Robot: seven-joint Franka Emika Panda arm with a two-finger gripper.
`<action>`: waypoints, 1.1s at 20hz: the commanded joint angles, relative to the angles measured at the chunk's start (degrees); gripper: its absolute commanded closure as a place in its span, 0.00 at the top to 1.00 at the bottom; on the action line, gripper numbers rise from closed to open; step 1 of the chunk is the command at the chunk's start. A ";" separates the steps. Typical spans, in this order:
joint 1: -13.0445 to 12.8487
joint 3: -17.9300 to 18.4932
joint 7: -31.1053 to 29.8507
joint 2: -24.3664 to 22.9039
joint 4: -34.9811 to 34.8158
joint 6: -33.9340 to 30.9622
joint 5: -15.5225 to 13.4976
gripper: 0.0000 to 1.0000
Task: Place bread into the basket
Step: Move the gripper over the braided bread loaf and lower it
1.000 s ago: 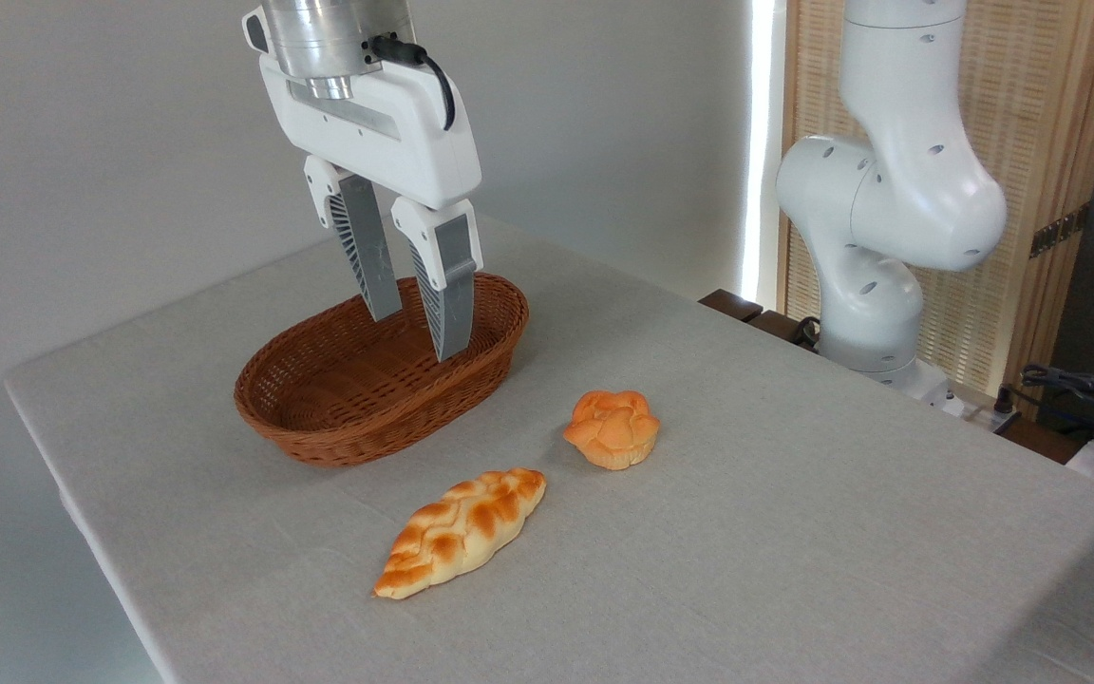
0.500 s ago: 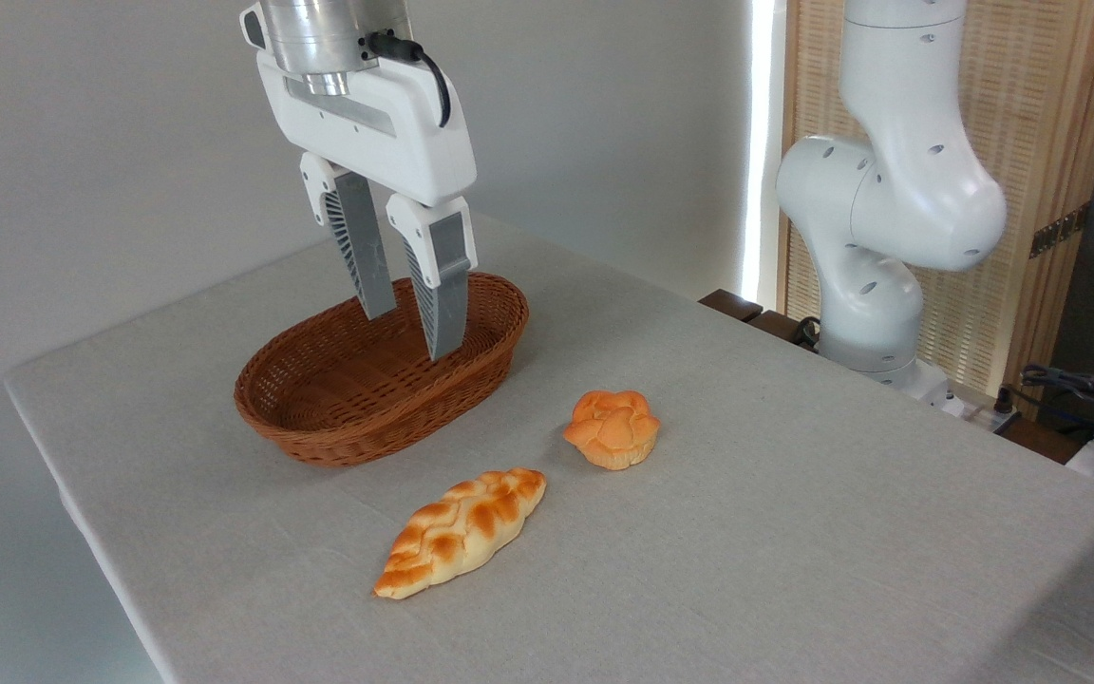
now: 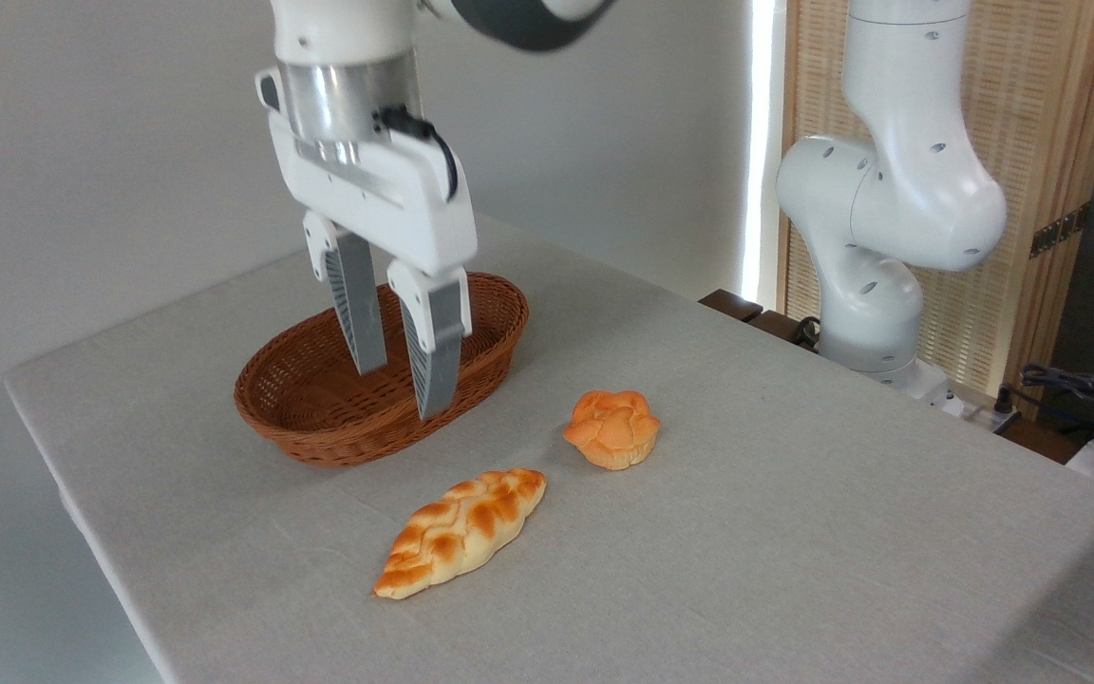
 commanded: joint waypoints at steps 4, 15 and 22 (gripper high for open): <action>-0.18 -0.18 1.21 -4.38 -15.78 10.88 -0.37 1.00; -0.01 -0.35 2.27 -2.02 -22.21 18.45 -0.10 1.00; 0.25 -0.35 2.09 1.50 -22.13 22.15 -0.28 0.83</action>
